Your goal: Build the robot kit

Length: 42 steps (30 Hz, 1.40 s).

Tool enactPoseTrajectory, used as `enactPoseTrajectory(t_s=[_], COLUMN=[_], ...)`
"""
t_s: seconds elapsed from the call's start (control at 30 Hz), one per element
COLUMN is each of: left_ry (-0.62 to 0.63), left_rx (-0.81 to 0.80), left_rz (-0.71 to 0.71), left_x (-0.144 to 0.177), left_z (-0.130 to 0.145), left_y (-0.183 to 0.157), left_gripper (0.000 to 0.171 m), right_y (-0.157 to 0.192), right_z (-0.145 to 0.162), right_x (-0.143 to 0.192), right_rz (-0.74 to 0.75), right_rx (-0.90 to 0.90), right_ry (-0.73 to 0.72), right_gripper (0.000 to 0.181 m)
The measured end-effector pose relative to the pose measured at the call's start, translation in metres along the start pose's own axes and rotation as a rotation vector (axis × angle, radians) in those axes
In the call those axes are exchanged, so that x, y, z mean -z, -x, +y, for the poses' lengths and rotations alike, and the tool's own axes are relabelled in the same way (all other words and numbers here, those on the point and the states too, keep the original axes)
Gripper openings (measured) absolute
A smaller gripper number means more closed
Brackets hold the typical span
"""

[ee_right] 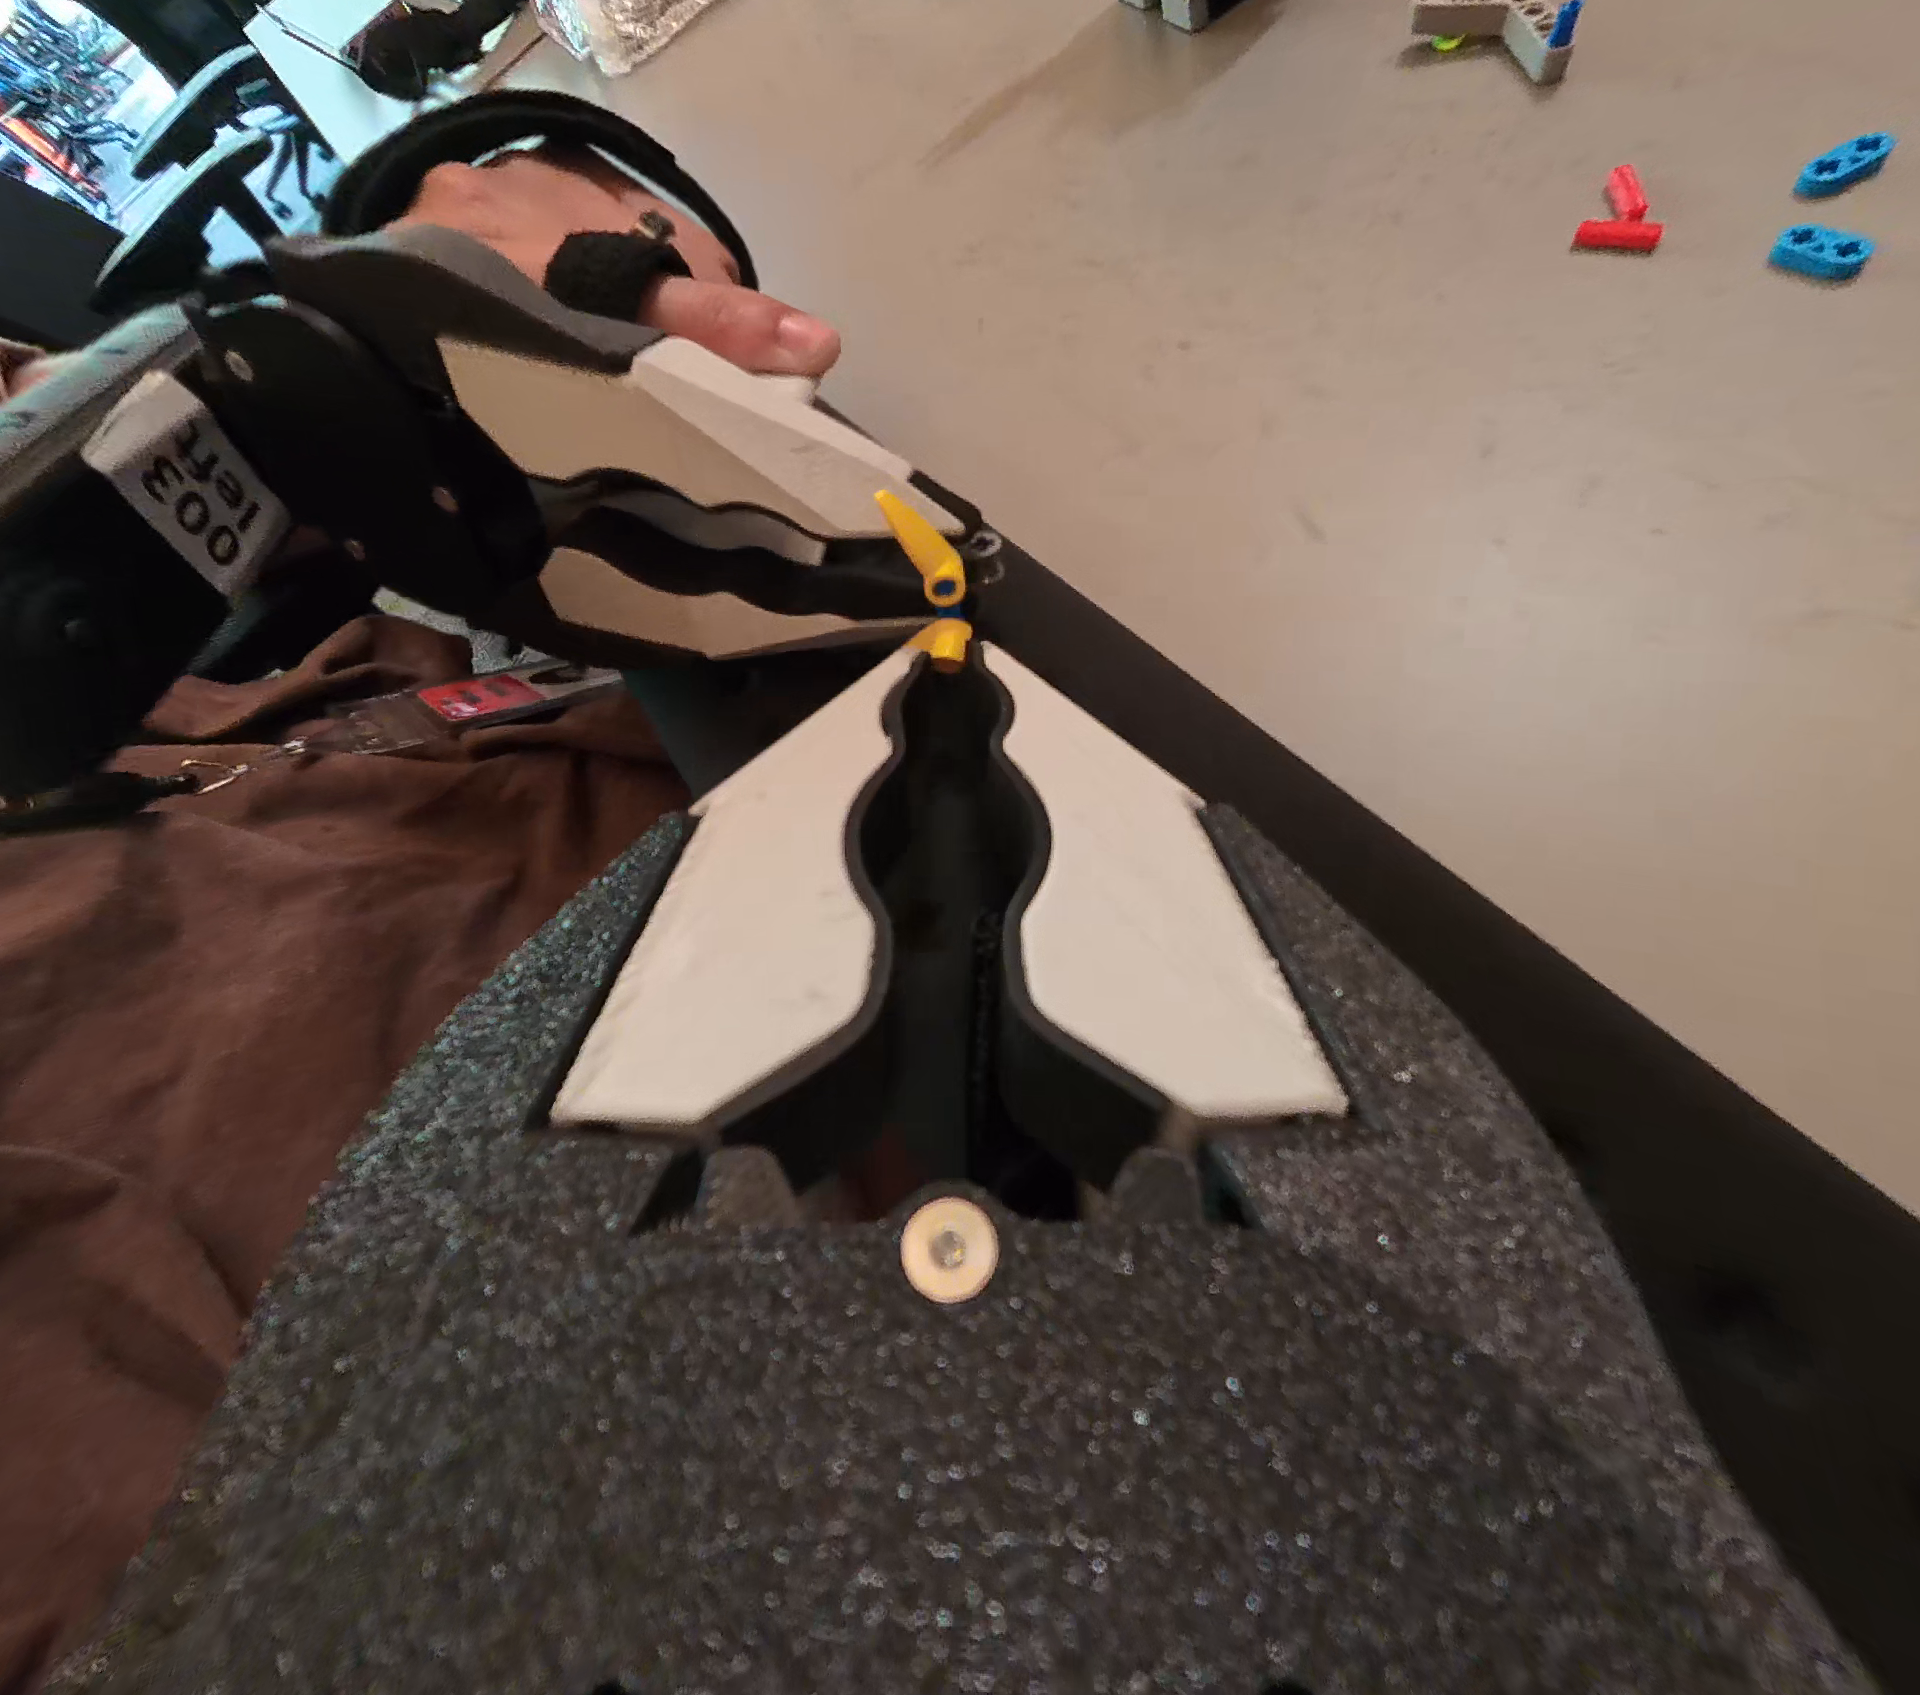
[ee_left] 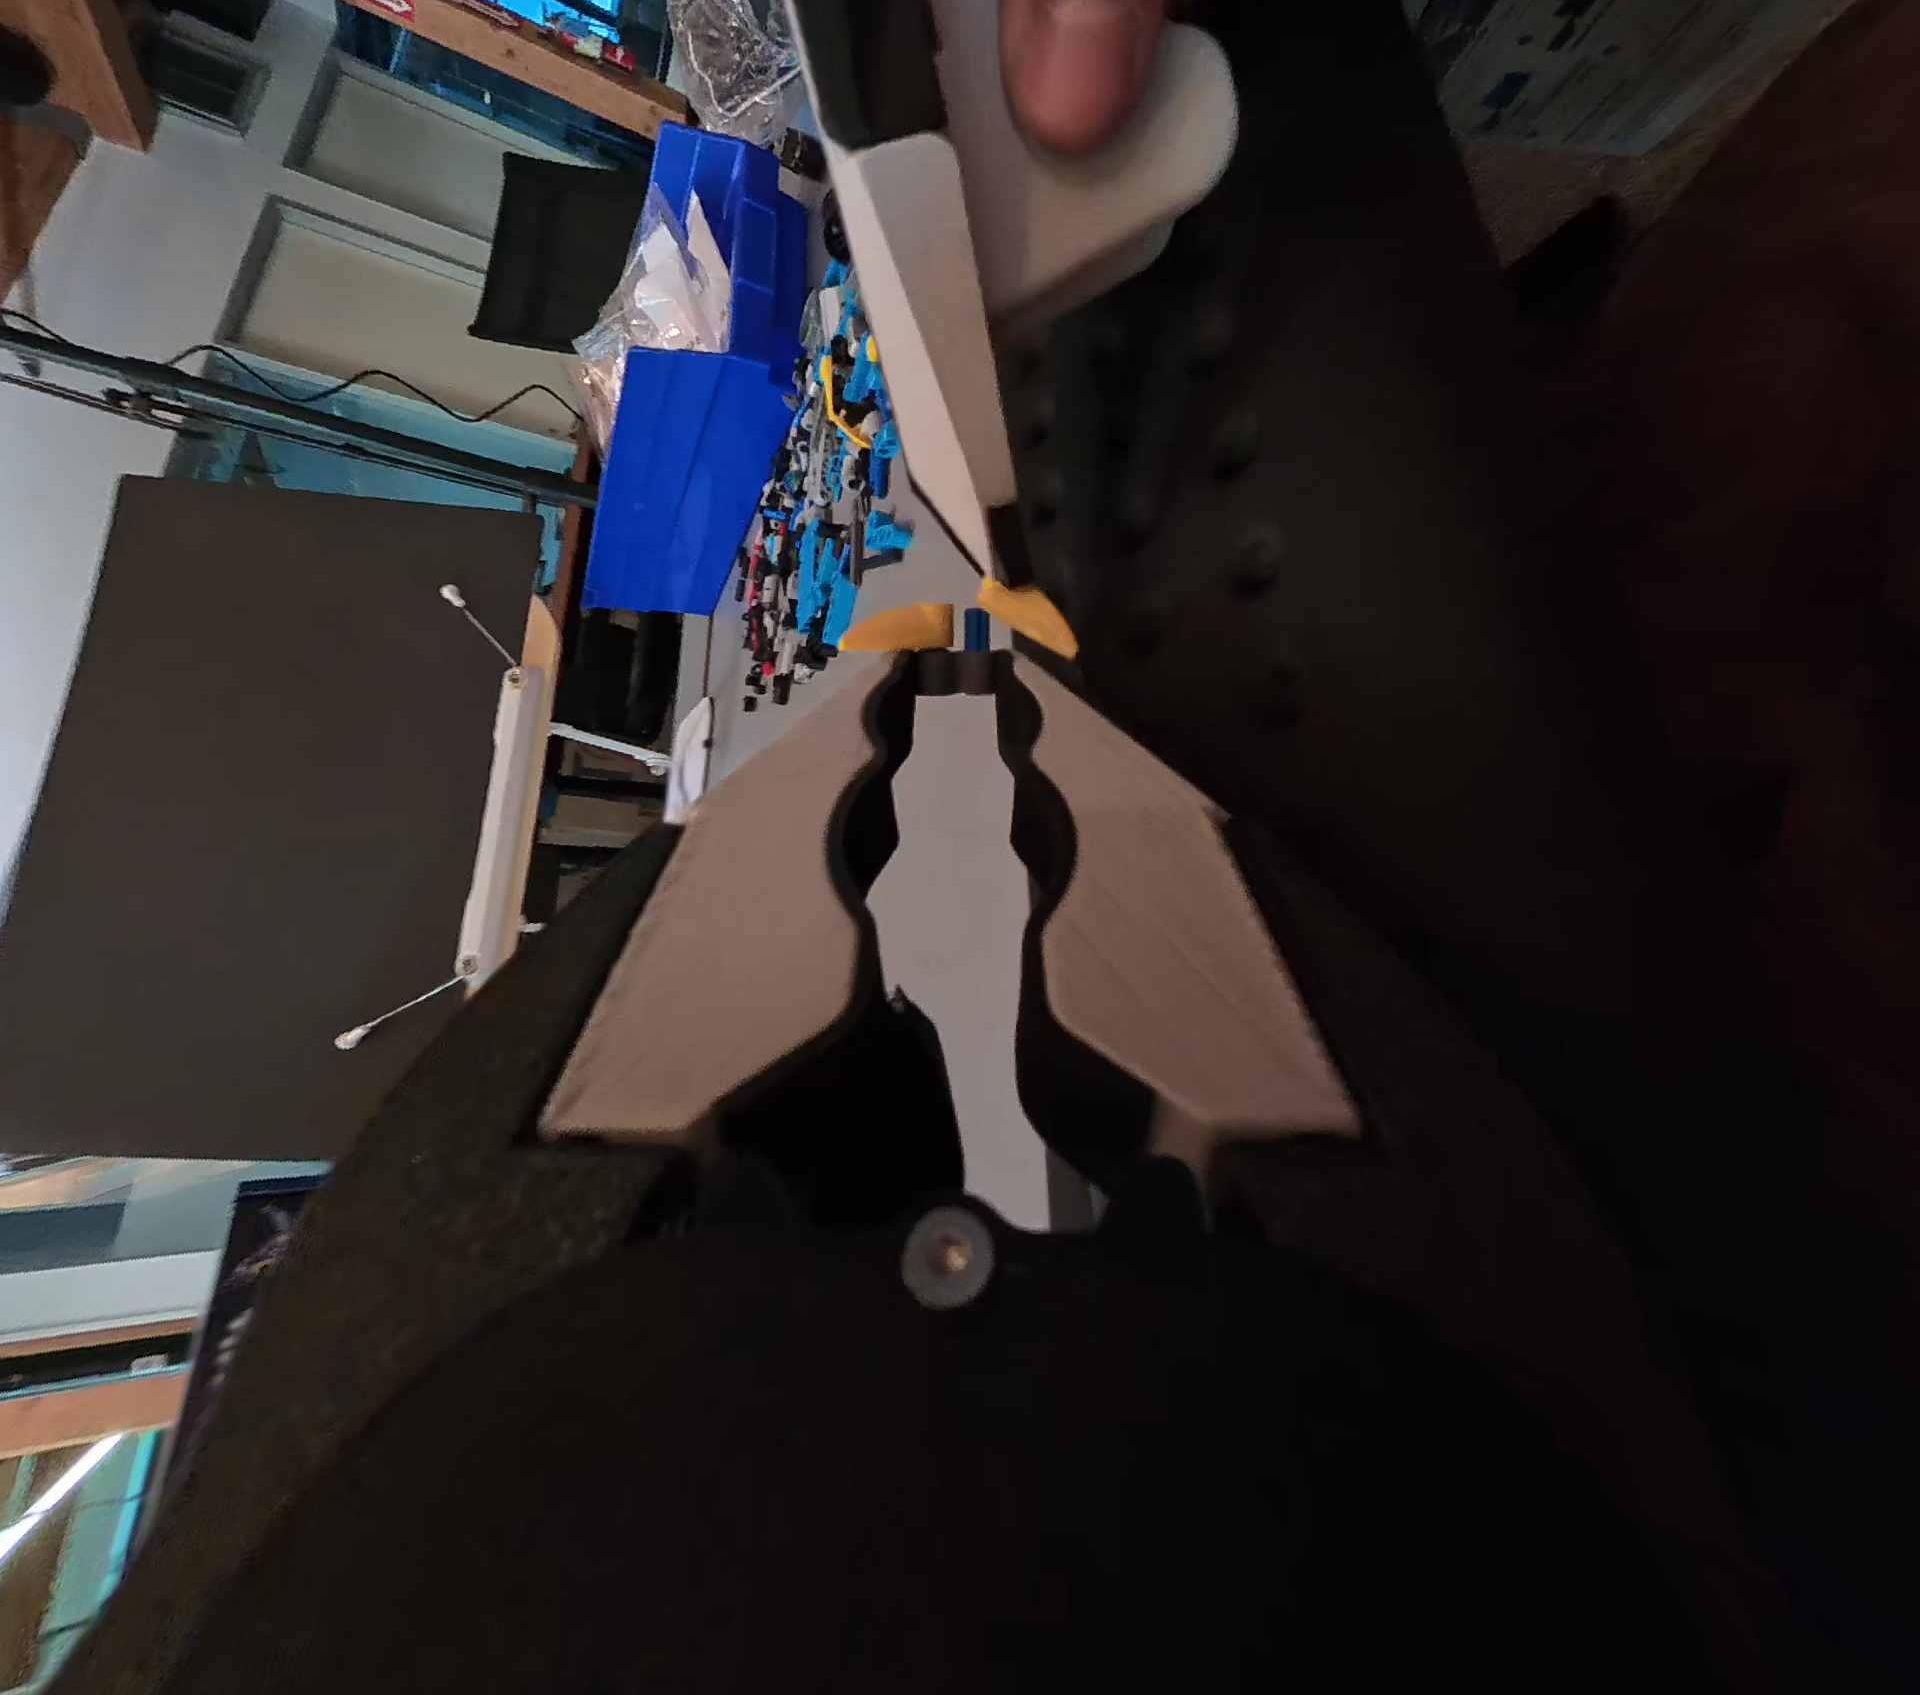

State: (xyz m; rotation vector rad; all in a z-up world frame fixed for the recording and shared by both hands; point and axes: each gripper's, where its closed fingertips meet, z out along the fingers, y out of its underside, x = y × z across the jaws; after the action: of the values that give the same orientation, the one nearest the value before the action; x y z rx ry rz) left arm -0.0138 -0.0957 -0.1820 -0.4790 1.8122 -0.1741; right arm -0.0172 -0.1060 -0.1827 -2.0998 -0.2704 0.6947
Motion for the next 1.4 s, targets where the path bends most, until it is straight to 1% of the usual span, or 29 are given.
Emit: enactPoseTrajectory(t_s=[0.17,0.43,0.57,0.63,0.7,0.77,0.93,1.1,1.27,1.4], left_ry=[0.000,-0.053,-0.067,-0.075,-0.068,-0.072,-0.067,-0.099,-0.101,-0.101], left_rx=[-0.039,-0.104,-0.131,-0.102,-0.089,-0.039,0.023,0.162,0.222,0.228], left_rz=[-0.021,-0.072,-0.056,-0.040,-0.023,-0.006,0.040,0.100,0.130,0.133], left_x=[0.001,0.008,0.009,0.009,0.008,0.007,0.006,0.007,0.006,0.006], left_z=[-0.002,-0.012,-0.013,-0.014,-0.013,-0.013,-0.012,-0.012,-0.011,-0.011], left_y=[0.001,0.004,-0.001,-0.001,-0.003,-0.002,-0.005,-0.001,0.000,0.001], left_gripper=[0.015,0.014,0.014,0.014,0.014,0.014,0.012,0.012,0.012,0.011], right_y=[0.002,0.013,0.014,0.014,0.013,0.013,0.012,0.014,0.012,0.012], right_z=[-0.001,-0.004,-0.001,-0.002,0.000,-0.002,0.000,-0.006,-0.007,-0.006], right_x=[0.000,0.006,0.007,0.008,0.006,0.007,0.004,0.005,0.002,0.001], right_rz=[-0.030,-0.209,-0.257,-0.272,-0.247,-0.254,-0.202,-0.195,-0.173,-0.161], right_rx=[-0.032,-0.161,-0.213,-0.228,-0.209,-0.210,-0.154,-0.133,-0.123,-0.109], right_ry=[-0.011,-0.024,-0.005,-0.010,0.003,-0.012,-0.012,-0.054,-0.060,-0.057], right_gripper=[0.006,0.006,0.006,0.006,0.006,0.006,0.006,0.006,0.006,0.007])
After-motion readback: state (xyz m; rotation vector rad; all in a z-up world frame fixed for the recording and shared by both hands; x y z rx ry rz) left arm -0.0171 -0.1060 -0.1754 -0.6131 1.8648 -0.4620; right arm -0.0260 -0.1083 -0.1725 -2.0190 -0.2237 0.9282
